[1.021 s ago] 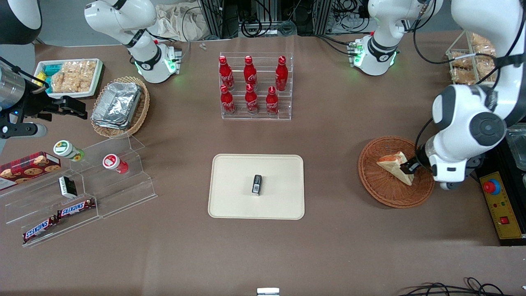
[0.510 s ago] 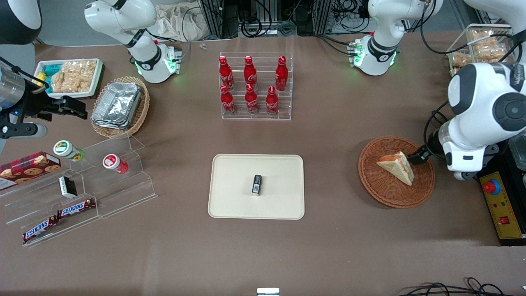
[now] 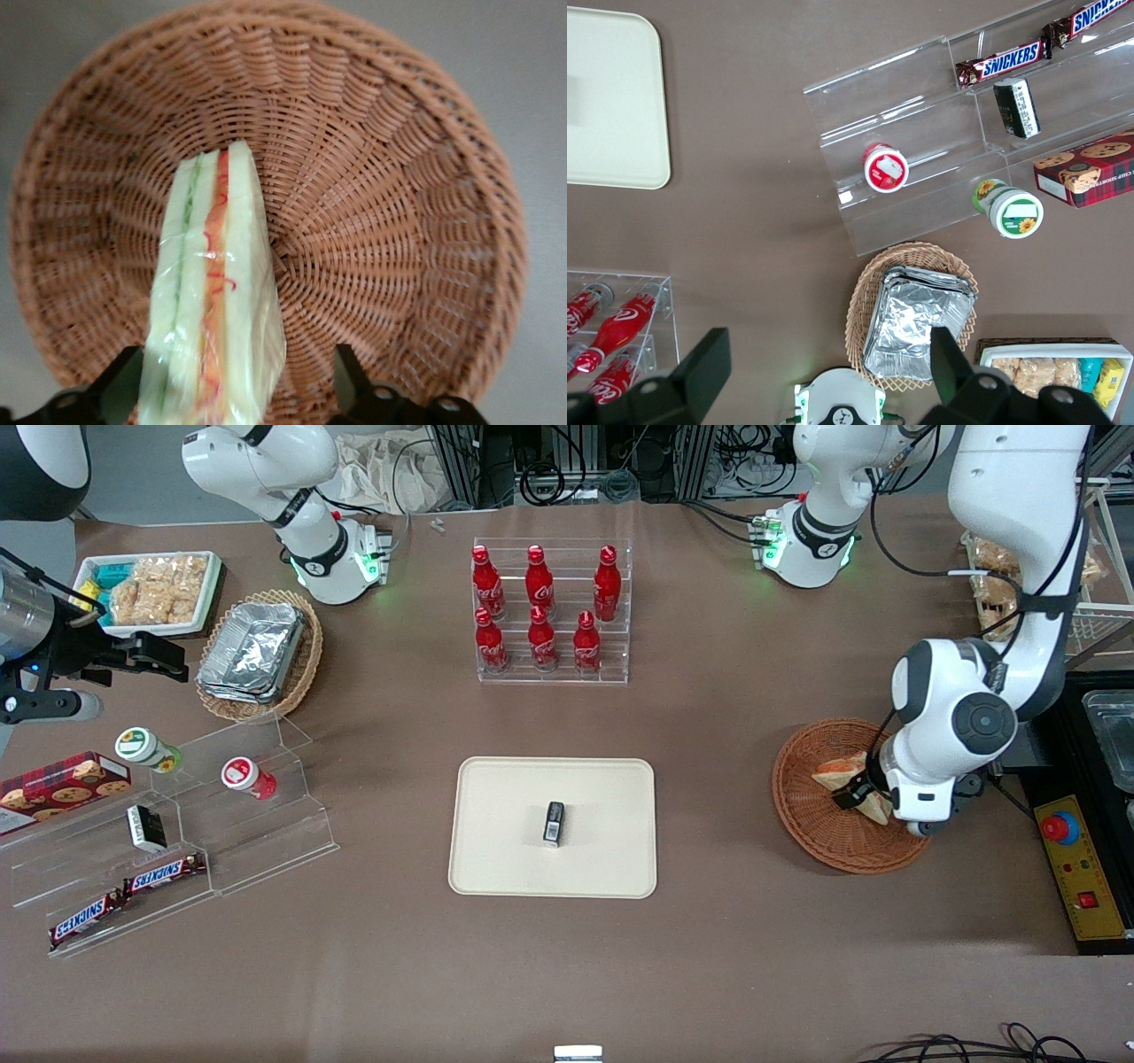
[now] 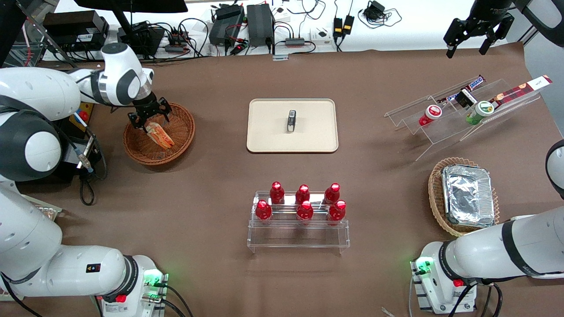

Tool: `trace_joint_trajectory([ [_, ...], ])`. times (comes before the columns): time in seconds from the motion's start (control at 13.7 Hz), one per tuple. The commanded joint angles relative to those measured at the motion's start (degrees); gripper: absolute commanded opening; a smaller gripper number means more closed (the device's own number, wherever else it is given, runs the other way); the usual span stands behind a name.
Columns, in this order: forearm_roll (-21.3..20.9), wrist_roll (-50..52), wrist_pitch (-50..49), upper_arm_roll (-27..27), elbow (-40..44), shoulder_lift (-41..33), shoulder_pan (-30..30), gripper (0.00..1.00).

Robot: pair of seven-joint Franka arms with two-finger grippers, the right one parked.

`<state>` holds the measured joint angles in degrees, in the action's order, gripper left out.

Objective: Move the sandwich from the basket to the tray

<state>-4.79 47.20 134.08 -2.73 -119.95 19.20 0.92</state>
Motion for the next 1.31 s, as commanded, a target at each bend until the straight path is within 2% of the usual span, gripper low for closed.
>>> trace_joint_trajectory([
  [0.0, -0.75, 1.40, 1.71, 0.00, -0.55, 0.22, -0.13, 0.24],
  [0.07, -0.75, 1.40, 1.71, 0.09, -0.55, 0.14, -0.13, 0.06],
  [0.15, -0.66, 1.40, 1.54, 0.09, -0.55, -0.04, -0.13, 0.00],
  [0.29, -0.75, 1.23, -0.04, 0.00, -0.37, -2.40, -0.13, 0.00],
  [0.44, -0.66, -0.34, -8.26, -0.26, 2.16, -6.44, -0.13, 0.00],
  [0.58, 0.38, -6.38, -17.14, -0.78, 6.99, -8.47, 0.57, 0.00],
  [0.73, 2.66, -12.01, -23.23, -4.98, 11.56, -8.57, 0.58, 0.00],
  [0.88, 4.87, -16.42, -23.43, -10.69, 13.59, -8.22, 0.66, 0.00],
  [1.09, 3.91, -16.79, -16.96, -21.23, 13.87, -6.46, 0.84, 0.00],
  [1.24, 3.65, -17.14, -10.89, -23.81, 13.43, -3.23, 2.06, 0.00],
])
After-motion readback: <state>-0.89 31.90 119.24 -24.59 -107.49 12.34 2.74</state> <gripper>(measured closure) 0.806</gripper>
